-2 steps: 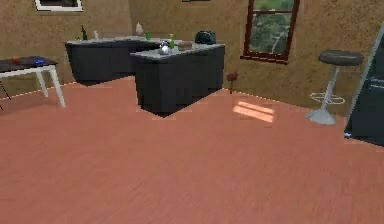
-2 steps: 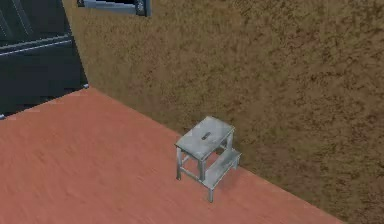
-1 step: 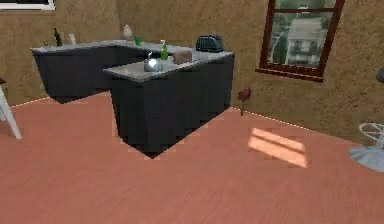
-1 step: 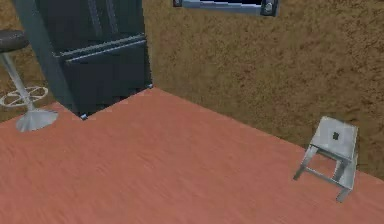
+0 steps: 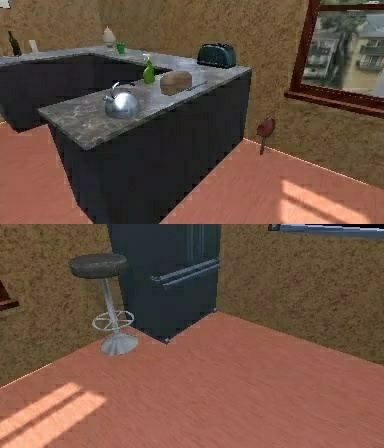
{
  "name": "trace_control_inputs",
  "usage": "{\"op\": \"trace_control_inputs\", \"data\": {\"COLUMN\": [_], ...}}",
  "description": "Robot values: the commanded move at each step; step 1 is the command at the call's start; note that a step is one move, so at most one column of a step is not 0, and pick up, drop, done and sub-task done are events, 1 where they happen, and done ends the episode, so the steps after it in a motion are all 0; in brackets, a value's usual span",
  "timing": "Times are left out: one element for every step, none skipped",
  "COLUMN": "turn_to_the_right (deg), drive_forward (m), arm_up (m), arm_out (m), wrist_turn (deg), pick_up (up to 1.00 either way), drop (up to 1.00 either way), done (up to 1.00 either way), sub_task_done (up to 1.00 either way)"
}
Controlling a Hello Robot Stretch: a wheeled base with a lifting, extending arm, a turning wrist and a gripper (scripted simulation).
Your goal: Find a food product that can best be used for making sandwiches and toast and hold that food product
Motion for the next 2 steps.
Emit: {"op": "trace_control_inputs", "data": {"turn_to_the_right": [3.0, 0.0], "drive_forward": [0.00, 0.55], "arm_up": [0.00, 0.00], "arm_out": [0.00, 0.00], "wrist_turn": [0.0, 0.0], "pick_up": [0.00, 0.00], "drop": [0.00, 0.00], "done": [0.00, 0.00], "sub_task_done": [0.00, 0.00]}}
